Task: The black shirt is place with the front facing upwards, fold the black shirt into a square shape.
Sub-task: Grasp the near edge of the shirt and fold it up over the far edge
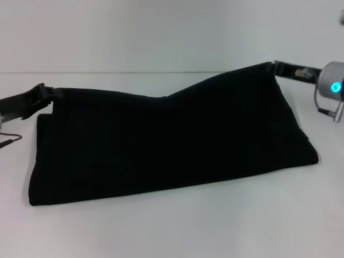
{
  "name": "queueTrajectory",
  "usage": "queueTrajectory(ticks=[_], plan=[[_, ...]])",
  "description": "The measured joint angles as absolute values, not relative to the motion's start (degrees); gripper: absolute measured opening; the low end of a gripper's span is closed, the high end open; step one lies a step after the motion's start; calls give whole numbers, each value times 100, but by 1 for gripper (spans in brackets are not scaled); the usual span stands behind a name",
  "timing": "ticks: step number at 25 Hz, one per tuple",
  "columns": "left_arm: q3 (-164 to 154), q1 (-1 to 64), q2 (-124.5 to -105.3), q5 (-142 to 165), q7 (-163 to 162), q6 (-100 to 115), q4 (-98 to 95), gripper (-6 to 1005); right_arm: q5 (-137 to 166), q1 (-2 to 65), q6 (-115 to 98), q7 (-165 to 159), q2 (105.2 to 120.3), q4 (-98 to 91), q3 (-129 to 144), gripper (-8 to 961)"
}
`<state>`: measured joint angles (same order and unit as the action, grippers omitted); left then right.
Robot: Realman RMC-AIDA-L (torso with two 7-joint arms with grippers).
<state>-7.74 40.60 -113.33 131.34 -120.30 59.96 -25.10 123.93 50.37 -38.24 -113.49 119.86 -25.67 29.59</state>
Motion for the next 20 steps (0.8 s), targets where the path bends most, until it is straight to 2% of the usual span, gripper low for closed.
queueTrajectory(ticks=[8, 12, 13, 16, 19, 20], plan=[[-753, 4139, -11637, 12860, -11768, 5173, -2503, 88, 11257, 5092, -3165, -9785, 11993, -1997, 3053, 104], [-758, 4136, -11729, 12611, -11264, 5105, -2497, 93, 11126, 5050, -3107, -9683, 11988, -1988, 3049, 192], [-761, 4136, -11756, 12582, -11189, 5097, -2496, 122, 11125, 5040, -3102, -9682, 11986, -1987, 3043, 214], [-752, 4093, -11753, 12535, -11197, 5191, -2460, 207, 11117, 4977, -3210, -9679, 11985, -2028, 3011, 280], [-736, 3917, -11557, 12457, -11554, 5916, -2434, 310, 11103, 4763, -3912, -9620, 11969, -2263, 3019, 346], [-730, 3871, -11496, 12447, -11635, 6138, -2434, 356, 11103, 4672, -4217, -9554, 11962, -2359, 3025, 396]])
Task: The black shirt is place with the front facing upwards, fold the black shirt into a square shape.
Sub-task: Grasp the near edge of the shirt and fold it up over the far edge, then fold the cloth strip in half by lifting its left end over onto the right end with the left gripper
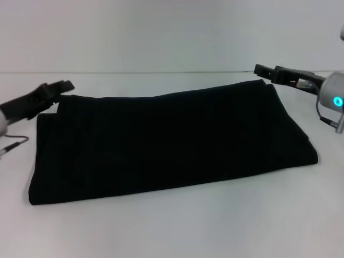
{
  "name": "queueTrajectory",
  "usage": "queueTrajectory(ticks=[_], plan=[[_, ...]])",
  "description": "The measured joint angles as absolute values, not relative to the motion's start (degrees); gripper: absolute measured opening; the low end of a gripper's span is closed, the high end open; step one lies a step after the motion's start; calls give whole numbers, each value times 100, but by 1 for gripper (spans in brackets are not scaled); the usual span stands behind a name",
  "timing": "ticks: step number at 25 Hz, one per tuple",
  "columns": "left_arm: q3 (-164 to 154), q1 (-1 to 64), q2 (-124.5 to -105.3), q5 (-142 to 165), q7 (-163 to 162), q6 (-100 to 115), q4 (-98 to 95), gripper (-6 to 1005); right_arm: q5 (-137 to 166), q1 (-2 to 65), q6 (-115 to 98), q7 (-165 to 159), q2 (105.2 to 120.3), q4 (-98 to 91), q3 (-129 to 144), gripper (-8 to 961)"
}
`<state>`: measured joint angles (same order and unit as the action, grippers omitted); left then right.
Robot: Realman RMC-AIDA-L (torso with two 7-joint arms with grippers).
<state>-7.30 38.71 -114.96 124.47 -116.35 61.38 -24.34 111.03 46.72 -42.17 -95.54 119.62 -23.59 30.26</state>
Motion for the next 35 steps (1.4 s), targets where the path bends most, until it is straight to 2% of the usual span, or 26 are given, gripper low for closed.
queueTrajectory(ticks=[3, 5, 7, 9, 14, 17, 35], plan=[[-801, 3645, -11186, 12444, -11882, 7276, -2434, 495, 11100, 4332, -5633, -8862, 11939, -2694, 3039, 548], [-1116, 3448, -10867, 12523, -12301, 8125, -2451, 544, 11108, 4094, -6602, -8140, 11930, -2843, 3044, 616], [-1347, 3299, -10718, 12556, -12620, 8506, -2481, 594, 11107, 3870, -7342, -7358, 11937, -2871, 3023, 652], [-1457, 3087, -10650, 12569, -12956, 8833, -2597, 643, 11098, 3708, -7709, -6857, 11952, -2848, 3003, 688], [-1653, 2552, -10683, 12689, -13768, 9282, -3020, 766, 11251, 3504, -7888, -6469, 11979, -2617, 3231, 712], [-1674, 2381, -10719, 12917, -14130, 9493, -3077, 947, 11289, 3432, -7815, -6128, 11983, -2419, 3315, 720], [-1648, 2239, -10806, 13494, -14754, 9207, -3013, 935, 11298, 3378, -7615, -5781, 11988, -2188, 3349, 728]])
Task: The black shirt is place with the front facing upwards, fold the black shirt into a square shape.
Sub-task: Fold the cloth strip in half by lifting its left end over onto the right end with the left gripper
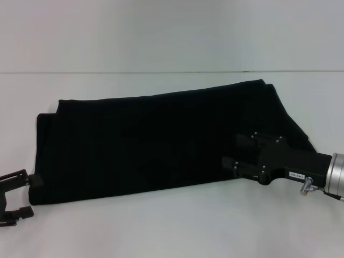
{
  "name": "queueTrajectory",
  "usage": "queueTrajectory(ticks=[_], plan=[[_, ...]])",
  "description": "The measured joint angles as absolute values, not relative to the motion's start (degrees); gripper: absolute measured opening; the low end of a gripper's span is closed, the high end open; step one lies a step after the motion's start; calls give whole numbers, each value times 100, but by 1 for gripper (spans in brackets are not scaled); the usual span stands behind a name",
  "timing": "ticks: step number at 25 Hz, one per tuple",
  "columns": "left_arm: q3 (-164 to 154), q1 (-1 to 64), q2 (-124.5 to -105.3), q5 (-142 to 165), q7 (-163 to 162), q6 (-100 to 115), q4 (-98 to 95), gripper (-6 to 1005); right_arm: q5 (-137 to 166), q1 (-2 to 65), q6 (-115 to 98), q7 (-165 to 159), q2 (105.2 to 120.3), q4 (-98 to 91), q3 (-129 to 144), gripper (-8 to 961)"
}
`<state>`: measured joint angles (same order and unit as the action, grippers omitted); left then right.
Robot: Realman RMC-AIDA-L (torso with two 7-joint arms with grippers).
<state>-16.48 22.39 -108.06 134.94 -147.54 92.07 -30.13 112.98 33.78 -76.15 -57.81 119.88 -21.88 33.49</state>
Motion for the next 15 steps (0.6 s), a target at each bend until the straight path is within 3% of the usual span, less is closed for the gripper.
queueTrajectory(ticks=[15], plan=[[-1671, 2517, -10907, 13509, -14823, 8664, -2705, 915, 11293, 3400, -7615, -5774, 11988, -2159, 3349, 727]])
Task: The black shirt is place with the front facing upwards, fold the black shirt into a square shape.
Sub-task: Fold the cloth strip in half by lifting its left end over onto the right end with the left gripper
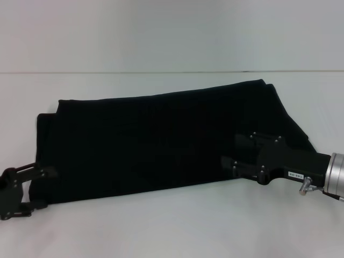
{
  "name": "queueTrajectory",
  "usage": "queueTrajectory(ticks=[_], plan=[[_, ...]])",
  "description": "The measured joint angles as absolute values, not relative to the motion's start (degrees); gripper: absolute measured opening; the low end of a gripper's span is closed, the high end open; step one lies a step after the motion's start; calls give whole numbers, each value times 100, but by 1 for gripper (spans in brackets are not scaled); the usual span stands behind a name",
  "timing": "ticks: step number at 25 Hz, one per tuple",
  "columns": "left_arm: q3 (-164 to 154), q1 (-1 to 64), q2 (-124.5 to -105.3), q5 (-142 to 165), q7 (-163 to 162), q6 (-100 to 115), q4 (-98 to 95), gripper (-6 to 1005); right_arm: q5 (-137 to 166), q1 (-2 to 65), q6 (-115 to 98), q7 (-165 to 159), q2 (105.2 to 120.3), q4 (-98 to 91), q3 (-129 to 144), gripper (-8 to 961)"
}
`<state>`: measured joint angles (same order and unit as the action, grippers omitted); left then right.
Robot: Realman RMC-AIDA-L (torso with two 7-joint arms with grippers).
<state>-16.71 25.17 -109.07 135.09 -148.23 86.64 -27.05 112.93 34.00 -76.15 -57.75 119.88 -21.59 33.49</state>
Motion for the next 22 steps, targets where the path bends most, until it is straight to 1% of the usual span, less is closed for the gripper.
queueTrajectory(ticks=[5, 11, 18, 22], plan=[[-1684, 2681, -10905, 13516, -14825, 8548, -2650, 908, 11293, 3402, -7616, -5774, 11988, -2147, 3349, 725], [-1752, 2720, -10902, 13527, -14841, 8515, -2658, 900, 11293, 3402, -7644, -5774, 11988, -2145, 3349, 721], [-1710, 2646, -10790, 13516, -14898, 8910, -2715, 891, 11293, 3401, -7655, -5803, 11988, -2151, 3347, 718], [-1686, 2454, -10752, 13527, -15176, 8987, -2799, 752, 11272, 3388, -7657, -5825, 11988, -2170, 3330, 718]])
